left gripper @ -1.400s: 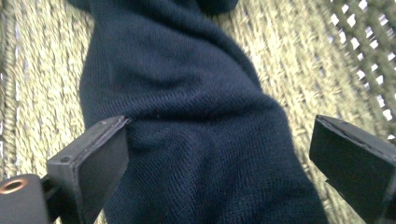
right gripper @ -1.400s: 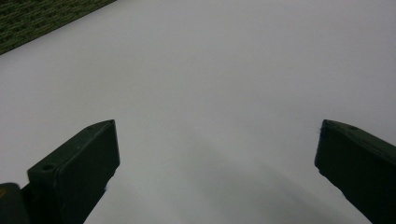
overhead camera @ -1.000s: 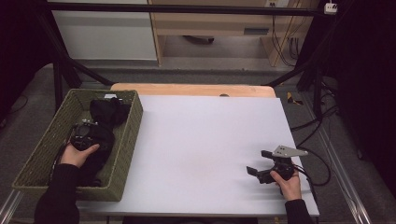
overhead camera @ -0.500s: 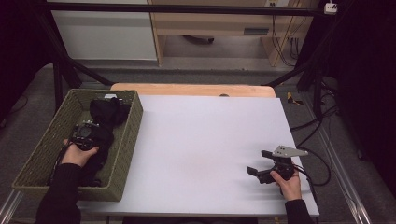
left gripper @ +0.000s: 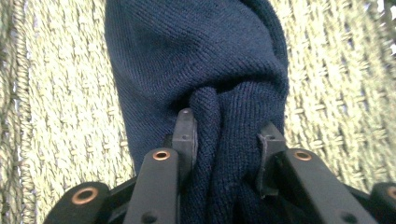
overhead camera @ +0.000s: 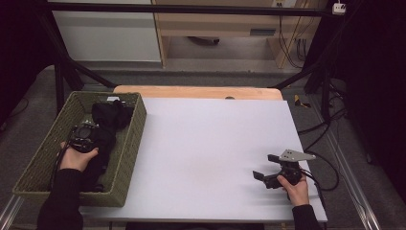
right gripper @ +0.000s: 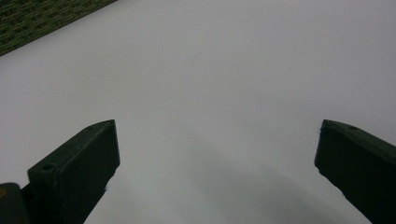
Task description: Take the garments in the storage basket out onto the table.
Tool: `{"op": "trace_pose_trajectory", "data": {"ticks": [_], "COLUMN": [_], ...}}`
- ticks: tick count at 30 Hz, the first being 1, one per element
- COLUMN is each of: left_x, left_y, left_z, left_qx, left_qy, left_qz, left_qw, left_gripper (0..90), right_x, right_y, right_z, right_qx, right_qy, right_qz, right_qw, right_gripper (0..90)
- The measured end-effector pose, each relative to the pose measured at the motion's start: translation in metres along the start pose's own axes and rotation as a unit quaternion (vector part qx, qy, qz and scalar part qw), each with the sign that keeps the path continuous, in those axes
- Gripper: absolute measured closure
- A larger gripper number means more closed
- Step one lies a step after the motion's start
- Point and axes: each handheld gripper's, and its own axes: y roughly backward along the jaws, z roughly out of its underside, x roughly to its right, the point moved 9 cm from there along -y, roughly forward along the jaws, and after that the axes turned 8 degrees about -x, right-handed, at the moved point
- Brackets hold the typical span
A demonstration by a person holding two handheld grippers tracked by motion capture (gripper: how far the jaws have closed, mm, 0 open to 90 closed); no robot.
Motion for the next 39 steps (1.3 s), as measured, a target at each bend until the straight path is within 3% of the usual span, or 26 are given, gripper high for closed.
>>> {"op": "trace_pose_trajectory", "data": {"ticks": [10,16,31,39], "left_x": [0.007,0.009,0.005,0.002], "left_y": [0.016,0.023,0.047,0.057], "left_z": [-0.006,-0.008,-0.017,-0.021], "left_qx": [0.044,0.061,0.131,0.145], "left_qy": [0.006,0.009,0.025,0.032], "left_qz": [0.023,0.026,0.036,0.048], "left_qw": [0.9988,0.9978,0.9904,0.9877], "left_gripper": [68.5,68.6,69.4,69.6], "right_x": [0.000,0.000,0.000,0.000], "right_y": [0.000,0.000,0.000,0.000], "right_z": [0.000,0.000,0.000,0.000], "right_qx": [0.000,0.000,-0.001,0.000], "right_qy": [-0.001,-0.001,0.001,0.000], "right_qz": [0.000,0.000,-0.001,-0.001], "right_qw": [1.0000,1.0000,1.0000,1.0000], "right_gripper": [0.6,0.6,0.7,0.7]}}
